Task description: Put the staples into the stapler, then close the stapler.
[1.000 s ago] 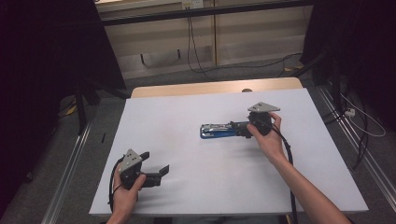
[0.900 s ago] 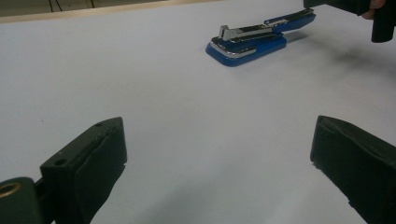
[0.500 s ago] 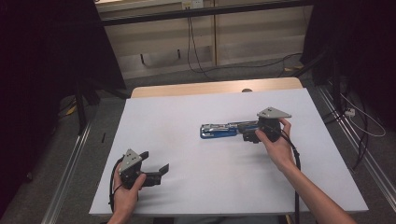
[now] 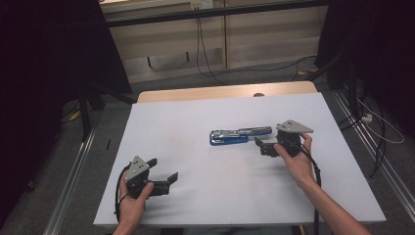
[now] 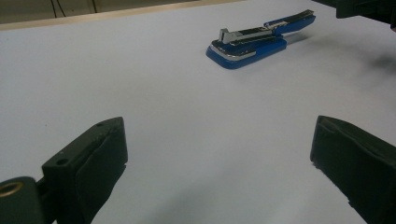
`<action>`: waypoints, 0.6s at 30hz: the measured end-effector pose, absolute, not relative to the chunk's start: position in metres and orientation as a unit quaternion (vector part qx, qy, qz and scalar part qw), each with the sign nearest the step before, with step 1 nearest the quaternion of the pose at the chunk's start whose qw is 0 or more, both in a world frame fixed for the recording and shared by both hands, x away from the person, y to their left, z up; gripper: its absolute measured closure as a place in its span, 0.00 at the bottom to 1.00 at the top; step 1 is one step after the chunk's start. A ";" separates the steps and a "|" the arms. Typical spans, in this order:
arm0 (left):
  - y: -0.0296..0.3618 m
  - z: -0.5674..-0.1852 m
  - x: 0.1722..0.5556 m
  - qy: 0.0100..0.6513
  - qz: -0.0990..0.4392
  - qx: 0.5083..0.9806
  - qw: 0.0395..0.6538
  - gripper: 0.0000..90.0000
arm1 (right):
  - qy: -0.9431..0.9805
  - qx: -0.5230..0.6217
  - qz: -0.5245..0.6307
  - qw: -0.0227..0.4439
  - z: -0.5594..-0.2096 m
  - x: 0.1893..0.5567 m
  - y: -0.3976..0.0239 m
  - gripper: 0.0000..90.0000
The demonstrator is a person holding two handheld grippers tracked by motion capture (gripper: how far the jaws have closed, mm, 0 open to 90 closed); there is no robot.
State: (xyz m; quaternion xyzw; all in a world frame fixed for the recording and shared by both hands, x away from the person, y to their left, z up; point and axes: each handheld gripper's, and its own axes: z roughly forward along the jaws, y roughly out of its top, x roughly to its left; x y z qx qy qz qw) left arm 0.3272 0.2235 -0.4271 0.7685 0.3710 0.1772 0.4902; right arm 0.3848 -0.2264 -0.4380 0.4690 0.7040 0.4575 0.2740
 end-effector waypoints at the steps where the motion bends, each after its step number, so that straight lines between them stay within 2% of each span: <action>1: 0.223 -0.427 0.327 0.369 0.177 0.769 0.490 0.05 | 0.704 0.470 0.457 0.274 -0.439 0.384 -0.227 0.02; 15: 0.224 -0.430 0.330 0.374 0.174 0.769 0.487 0.04 | 0.710 0.456 0.459 0.277 -0.437 0.383 -0.224 0.05; 18: 0.222 -0.430 0.334 0.362 0.188 0.777 0.480 0.04 | 0.710 0.456 0.462 0.272 -0.437 0.384 -0.227 0.08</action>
